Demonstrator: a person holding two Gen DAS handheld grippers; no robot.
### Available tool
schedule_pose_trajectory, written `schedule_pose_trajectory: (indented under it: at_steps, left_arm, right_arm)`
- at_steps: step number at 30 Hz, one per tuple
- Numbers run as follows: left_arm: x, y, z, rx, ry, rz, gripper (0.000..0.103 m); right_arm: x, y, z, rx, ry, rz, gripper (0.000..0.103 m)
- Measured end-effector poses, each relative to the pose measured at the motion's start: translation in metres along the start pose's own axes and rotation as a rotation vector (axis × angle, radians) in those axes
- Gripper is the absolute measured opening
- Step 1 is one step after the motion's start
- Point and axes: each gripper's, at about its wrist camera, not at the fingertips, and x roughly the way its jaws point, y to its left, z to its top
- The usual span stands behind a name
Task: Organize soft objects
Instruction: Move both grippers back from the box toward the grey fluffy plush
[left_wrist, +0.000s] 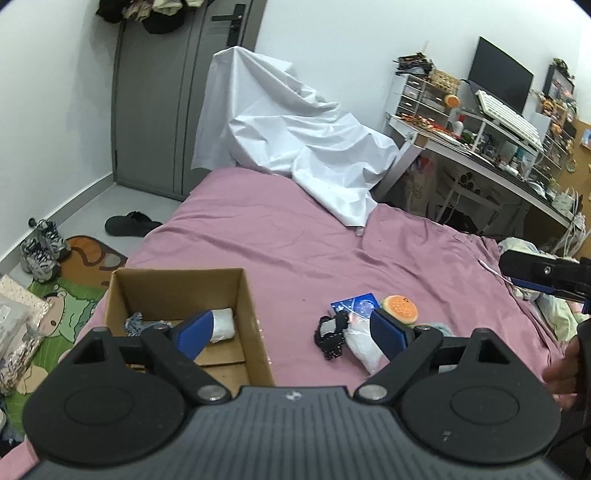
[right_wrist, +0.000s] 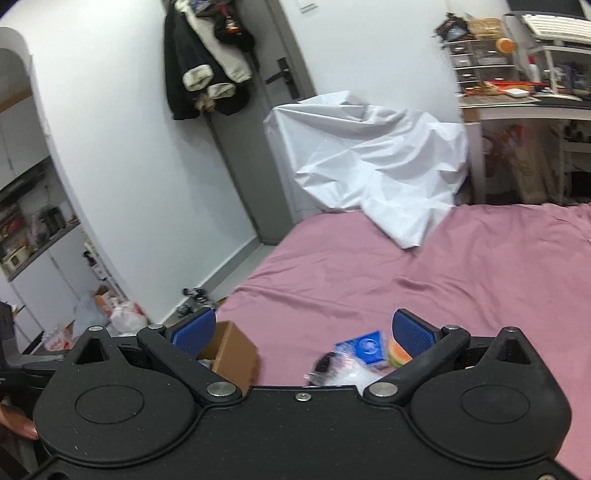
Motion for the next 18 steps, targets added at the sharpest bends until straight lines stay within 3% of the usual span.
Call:
schedule_pose_trajectory:
  at_steps: [4, 18]
  left_arm:
    - [0.003, -0.007, 0.002, 0.019, 0.038, -0.029, 0.091]
    - [0.015, -0.034, 0.007, 0.066, 0.045, -0.045, 0.091]
  right_arm:
    - [-0.007, -0.012, -0.005, 0.015, 0.014, -0.016, 0.103]
    - [-0.03, -0.051, -0.015, 0.077, 0.008, -0.069, 0.103]
